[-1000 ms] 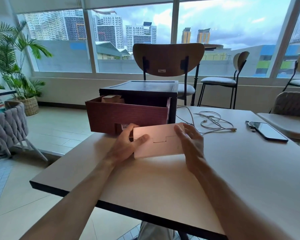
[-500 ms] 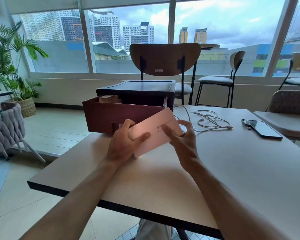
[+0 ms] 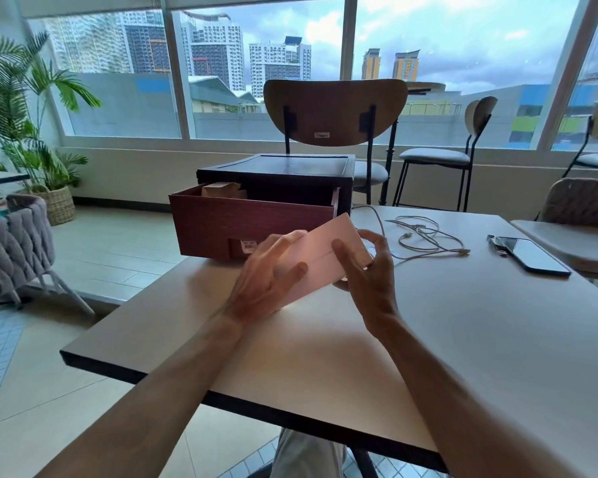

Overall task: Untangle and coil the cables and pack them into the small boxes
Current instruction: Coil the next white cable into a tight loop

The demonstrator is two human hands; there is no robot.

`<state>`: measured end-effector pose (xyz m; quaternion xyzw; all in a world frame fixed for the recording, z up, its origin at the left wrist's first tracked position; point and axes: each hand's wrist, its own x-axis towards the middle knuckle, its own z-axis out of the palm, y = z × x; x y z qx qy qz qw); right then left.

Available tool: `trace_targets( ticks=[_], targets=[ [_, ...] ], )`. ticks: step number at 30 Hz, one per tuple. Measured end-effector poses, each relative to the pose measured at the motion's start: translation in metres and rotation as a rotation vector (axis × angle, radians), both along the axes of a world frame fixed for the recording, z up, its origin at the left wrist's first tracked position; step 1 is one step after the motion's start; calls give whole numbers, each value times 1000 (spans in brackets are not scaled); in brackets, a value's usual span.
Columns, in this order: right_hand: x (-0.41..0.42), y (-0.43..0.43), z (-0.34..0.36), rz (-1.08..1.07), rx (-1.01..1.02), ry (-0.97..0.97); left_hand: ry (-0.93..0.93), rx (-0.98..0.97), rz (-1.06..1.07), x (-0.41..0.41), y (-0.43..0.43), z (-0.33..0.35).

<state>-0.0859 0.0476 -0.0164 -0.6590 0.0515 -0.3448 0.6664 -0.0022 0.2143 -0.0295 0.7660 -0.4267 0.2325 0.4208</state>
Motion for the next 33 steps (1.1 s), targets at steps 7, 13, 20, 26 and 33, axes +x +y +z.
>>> trace_targets(
  ticks=[7,13,20,26,33],
  targets=[
    [-5,-1,11,-86,1,-10,250,11,-117,-2,6,6],
    [2,0,34,-79,152,-40,626,110,-312,0,20,66],
    [52,-8,95,-85,92,-5,829,-89,-300,14,32,145],
    [91,-22,113,-193,-507,86,964,-255,-10,56,37,167],
    [133,-41,111,-115,-649,179,961,-204,268,93,30,178]
  ],
)
